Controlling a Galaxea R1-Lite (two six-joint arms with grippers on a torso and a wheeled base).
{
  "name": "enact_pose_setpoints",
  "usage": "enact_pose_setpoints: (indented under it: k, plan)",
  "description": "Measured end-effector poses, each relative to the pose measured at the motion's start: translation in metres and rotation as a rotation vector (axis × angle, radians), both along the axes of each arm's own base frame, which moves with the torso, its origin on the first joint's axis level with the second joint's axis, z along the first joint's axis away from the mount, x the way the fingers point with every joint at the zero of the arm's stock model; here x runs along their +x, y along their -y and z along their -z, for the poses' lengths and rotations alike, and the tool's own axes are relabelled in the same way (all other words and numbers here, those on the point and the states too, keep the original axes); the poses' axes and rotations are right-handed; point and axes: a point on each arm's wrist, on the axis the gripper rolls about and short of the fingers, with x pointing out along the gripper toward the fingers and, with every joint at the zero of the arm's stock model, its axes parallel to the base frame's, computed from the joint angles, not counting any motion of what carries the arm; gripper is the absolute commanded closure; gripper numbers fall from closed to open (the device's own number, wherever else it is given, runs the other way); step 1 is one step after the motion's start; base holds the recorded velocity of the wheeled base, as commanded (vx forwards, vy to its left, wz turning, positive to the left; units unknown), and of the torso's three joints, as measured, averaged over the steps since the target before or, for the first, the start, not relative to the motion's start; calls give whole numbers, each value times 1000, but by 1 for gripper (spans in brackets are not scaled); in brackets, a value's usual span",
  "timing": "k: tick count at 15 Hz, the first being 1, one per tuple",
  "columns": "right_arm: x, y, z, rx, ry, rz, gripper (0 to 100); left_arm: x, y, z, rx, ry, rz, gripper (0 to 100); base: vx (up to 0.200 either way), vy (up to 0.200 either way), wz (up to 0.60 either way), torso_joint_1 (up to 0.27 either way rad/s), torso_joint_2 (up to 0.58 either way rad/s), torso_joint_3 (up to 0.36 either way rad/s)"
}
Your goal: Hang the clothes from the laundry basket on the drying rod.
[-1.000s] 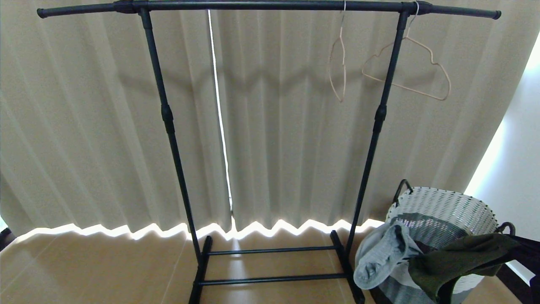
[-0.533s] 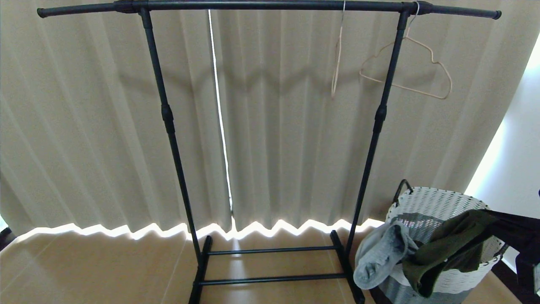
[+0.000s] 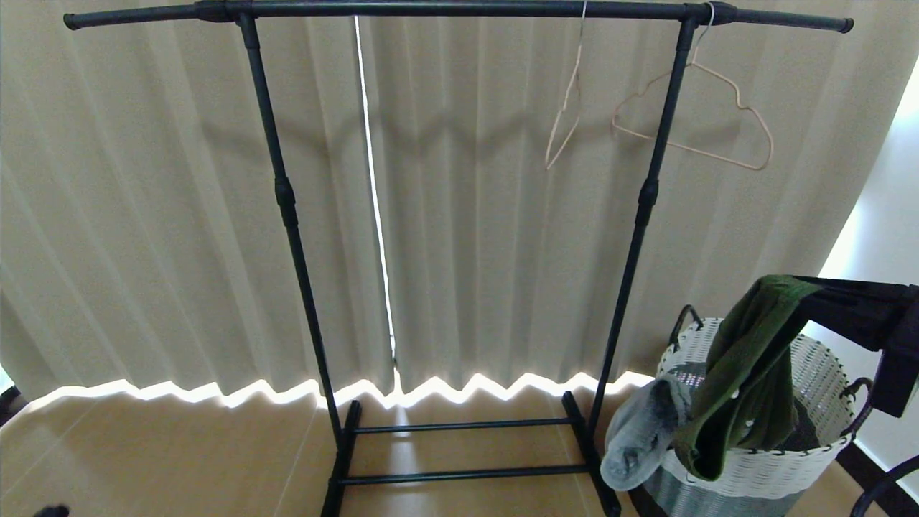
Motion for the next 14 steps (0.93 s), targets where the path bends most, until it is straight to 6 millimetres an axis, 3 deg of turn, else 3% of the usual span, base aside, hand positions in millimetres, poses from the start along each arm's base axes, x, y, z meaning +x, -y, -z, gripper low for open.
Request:
enact_pose_setpoints:
  k: [3,5,9,12,14]
  plan:
    - [6,-6,-8,45,-8,-24,100,66,28,-22,4,-71,146,0,0,0,0,0,0,0]
    - [9,-10,-11,50,-5,-36,100,97,75,-20,3,-120,270,0,0,0,0,0,0,0]
    - [15,-16,-14,89,1,-44,100,127,177,11,-10,-159,445,0,0,0,0,0,0,0]
    - [16,-17,-14,133,-21,-37,100,138,240,49,7,-191,500,0,0,0,0,0,0,0]
    - [16,-17,-14,134,-24,-42,100,146,282,64,0,-189,524,0,0,0,0,0,0,0]
